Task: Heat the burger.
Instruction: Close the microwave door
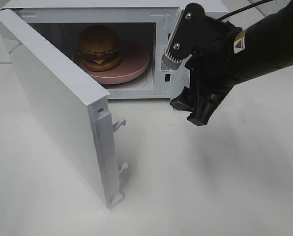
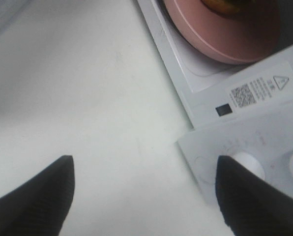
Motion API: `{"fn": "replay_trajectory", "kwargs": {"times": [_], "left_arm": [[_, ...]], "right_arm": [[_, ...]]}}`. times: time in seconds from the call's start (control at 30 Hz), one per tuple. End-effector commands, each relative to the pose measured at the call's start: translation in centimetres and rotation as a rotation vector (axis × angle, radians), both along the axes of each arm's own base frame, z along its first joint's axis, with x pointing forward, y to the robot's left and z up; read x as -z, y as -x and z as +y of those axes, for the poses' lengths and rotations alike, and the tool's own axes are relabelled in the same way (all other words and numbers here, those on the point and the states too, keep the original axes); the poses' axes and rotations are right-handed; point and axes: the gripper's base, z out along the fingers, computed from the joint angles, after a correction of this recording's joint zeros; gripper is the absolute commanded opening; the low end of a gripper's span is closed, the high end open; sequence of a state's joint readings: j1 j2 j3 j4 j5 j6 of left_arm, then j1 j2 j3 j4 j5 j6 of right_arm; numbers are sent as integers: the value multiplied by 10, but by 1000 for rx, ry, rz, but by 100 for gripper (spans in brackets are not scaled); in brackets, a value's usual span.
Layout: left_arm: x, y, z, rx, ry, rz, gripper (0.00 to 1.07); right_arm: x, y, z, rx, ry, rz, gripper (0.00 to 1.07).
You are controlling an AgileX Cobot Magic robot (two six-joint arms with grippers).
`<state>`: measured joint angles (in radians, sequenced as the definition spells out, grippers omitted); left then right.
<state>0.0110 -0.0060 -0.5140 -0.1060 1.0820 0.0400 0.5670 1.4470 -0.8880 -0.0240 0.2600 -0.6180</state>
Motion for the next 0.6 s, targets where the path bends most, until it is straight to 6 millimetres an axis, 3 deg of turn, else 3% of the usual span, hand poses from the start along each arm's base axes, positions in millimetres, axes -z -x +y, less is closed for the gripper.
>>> {"fn": "replay_trajectory", "kwargs": {"times": [0.03,0.6], "left_arm": [[-1,2,0,-1,8,-30,100],[-1,2,0,-1,8,-30,100]], "right_arm": [[-9,10,-8,162,-98,98,76],[-38,65,-45,466,-98,386,76]]}}
